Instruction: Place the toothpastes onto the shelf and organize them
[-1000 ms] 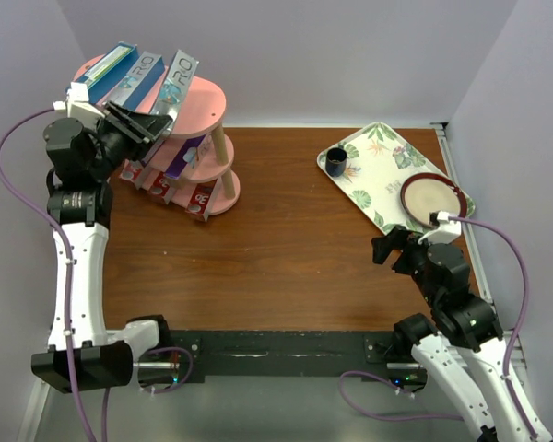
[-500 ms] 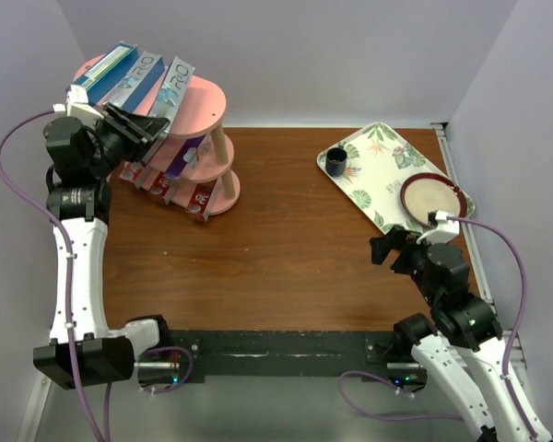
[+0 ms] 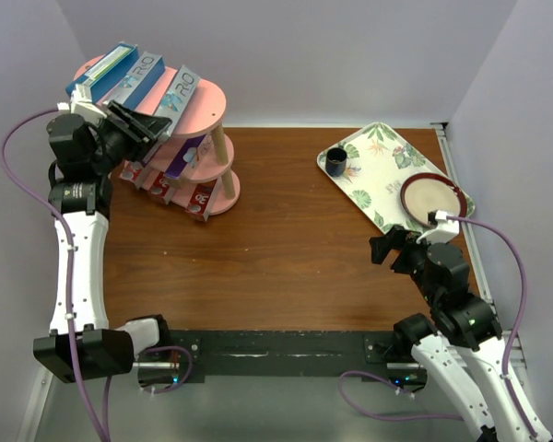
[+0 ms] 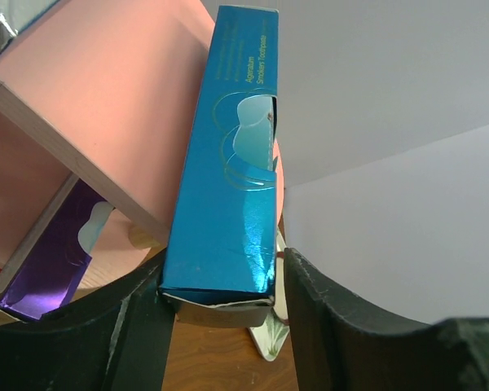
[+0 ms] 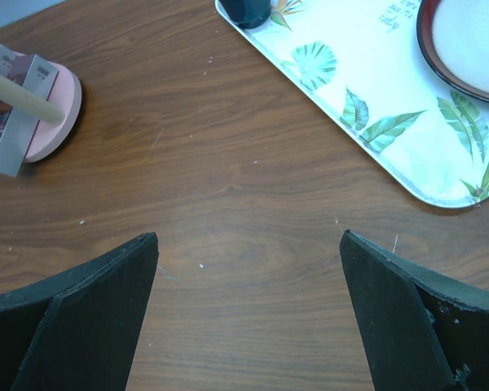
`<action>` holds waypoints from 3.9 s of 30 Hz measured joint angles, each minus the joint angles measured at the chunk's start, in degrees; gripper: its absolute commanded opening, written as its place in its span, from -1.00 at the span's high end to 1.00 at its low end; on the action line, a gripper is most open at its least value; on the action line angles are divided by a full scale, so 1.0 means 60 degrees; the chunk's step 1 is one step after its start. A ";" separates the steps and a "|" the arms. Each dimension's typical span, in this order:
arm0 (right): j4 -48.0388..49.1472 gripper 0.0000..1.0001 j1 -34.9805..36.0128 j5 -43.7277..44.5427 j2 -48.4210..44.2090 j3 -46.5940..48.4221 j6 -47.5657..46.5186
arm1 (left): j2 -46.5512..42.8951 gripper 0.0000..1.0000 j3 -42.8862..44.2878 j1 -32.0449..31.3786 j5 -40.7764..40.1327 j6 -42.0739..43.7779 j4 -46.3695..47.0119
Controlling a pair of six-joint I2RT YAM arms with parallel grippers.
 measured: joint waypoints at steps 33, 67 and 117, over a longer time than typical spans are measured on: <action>0.0004 -0.97 0.0000 -0.0098 0.0004 0.0000 -0.0007 | -0.0579 -0.71 0.1169 0.0022 -0.2754 0.2422 -0.1417; -0.0630 -0.97 0.0000 0.1708 -0.0222 0.1330 -0.1315 | -0.8072 -1.00 -0.2342 -0.3821 -1.0047 0.7854 -0.2885; -0.0433 -0.97 0.0000 0.2437 -0.1759 0.0980 -0.1829 | -0.3701 -0.99 -0.4204 -0.4503 -1.0717 0.6889 0.1993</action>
